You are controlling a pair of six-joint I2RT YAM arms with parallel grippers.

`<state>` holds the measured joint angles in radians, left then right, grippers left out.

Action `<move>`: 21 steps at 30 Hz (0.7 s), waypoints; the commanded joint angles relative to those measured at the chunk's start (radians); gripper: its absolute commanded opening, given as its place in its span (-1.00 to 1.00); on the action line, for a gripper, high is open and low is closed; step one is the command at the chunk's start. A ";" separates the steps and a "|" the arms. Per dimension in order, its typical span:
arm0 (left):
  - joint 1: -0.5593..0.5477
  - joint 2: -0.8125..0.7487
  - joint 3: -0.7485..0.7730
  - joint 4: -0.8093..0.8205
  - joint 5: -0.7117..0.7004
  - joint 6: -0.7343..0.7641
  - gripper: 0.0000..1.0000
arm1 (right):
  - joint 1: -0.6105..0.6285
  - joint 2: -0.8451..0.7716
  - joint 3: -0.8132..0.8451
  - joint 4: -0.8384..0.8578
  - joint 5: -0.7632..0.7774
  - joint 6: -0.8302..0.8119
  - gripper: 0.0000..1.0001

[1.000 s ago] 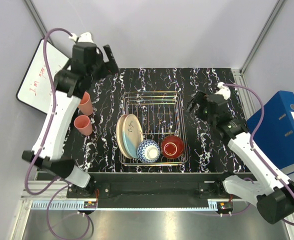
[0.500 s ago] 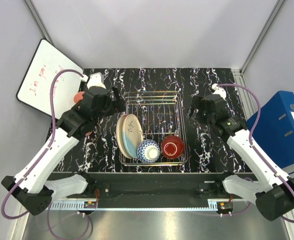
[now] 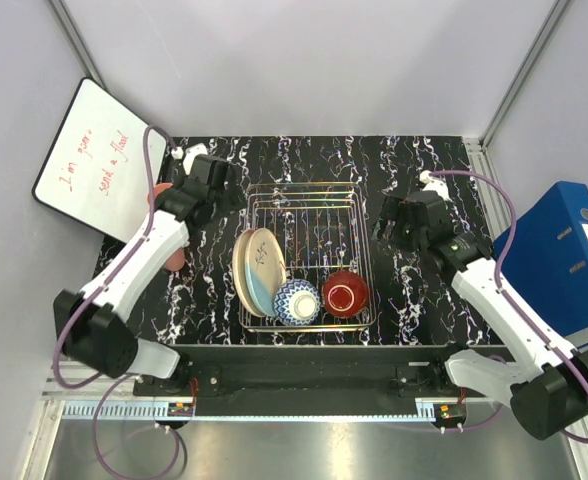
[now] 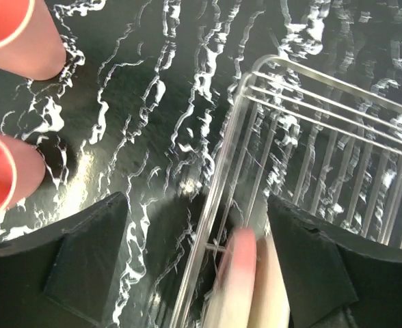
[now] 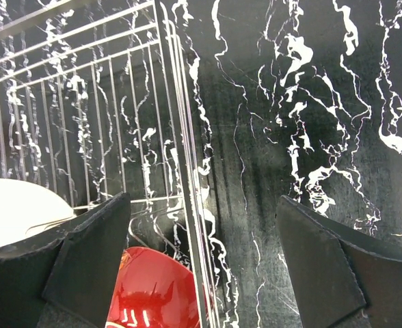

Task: Unload the mixed dishes from the dish rack
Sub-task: Move the dish rack to the center of the board.

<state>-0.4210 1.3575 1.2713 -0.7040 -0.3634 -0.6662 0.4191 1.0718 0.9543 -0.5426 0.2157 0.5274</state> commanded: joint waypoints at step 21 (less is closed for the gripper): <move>0.036 0.224 -0.019 0.162 0.205 0.022 0.59 | 0.001 0.447 0.138 0.158 -0.001 -0.090 0.51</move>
<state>-0.3874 1.5742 1.2716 -0.5797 -0.1886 -0.6460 0.4191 1.5036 1.0847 -0.4377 0.2165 0.4591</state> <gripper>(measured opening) 0.810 0.842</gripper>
